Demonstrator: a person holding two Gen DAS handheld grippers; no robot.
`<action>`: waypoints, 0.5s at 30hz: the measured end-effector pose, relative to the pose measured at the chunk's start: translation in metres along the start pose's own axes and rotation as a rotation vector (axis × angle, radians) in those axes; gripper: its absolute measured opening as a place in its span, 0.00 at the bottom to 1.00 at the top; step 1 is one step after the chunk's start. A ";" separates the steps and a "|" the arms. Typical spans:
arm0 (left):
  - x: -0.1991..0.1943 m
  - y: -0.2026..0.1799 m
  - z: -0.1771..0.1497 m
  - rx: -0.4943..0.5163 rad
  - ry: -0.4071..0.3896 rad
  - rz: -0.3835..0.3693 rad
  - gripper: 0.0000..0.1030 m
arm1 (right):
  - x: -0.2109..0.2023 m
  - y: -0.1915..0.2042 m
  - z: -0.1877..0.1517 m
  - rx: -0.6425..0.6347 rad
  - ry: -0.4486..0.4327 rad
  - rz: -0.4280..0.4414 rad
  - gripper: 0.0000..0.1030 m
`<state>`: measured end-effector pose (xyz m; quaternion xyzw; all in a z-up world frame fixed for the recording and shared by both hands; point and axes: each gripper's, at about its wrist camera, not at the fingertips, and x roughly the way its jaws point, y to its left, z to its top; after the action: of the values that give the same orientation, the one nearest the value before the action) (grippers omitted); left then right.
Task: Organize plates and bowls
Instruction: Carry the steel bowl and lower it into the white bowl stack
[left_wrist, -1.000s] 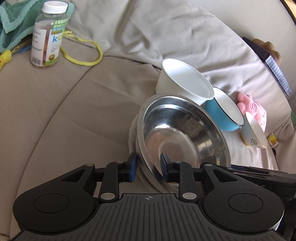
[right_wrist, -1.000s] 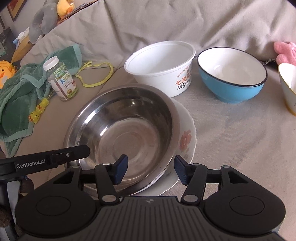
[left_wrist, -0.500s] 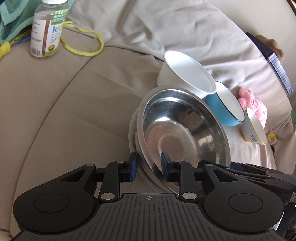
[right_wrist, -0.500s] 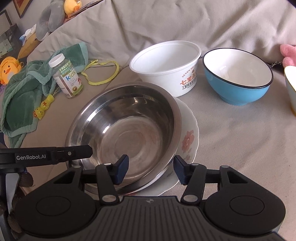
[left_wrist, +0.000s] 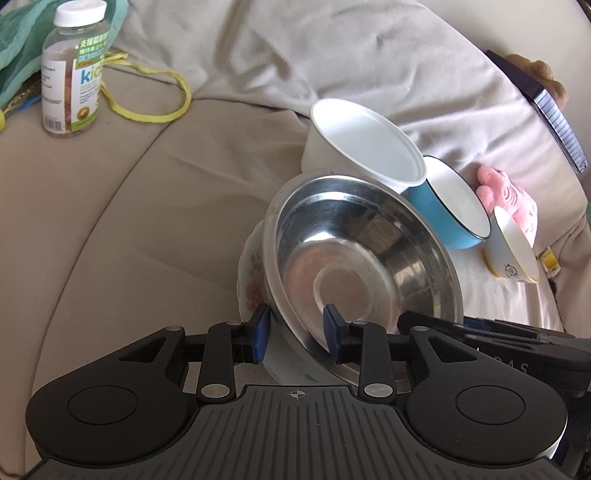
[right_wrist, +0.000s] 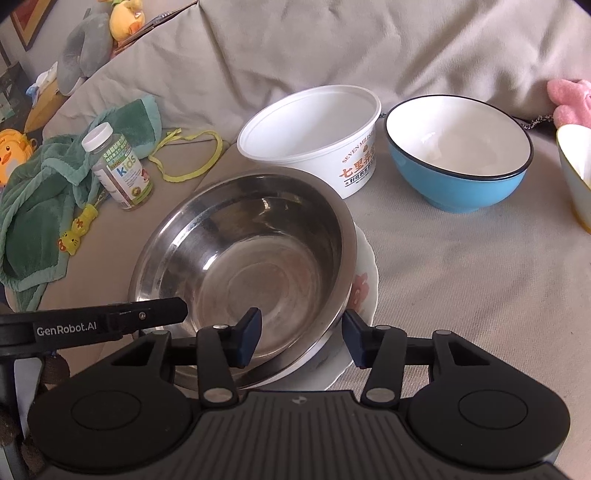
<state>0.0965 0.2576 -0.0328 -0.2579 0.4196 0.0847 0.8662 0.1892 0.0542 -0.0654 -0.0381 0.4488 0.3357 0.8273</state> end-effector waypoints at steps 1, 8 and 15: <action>0.000 0.001 0.000 -0.001 -0.001 0.000 0.32 | 0.000 0.001 -0.001 -0.003 0.001 0.000 0.48; -0.002 0.006 -0.001 -0.028 -0.019 -0.014 0.31 | -0.001 -0.002 -0.002 0.020 -0.001 0.018 0.48; -0.017 0.002 0.002 -0.007 -0.069 -0.006 0.31 | -0.010 -0.005 -0.001 0.020 -0.039 0.025 0.48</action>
<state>0.0864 0.2613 -0.0195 -0.2590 0.3886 0.0925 0.8794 0.1879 0.0447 -0.0596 -0.0177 0.4364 0.3420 0.8320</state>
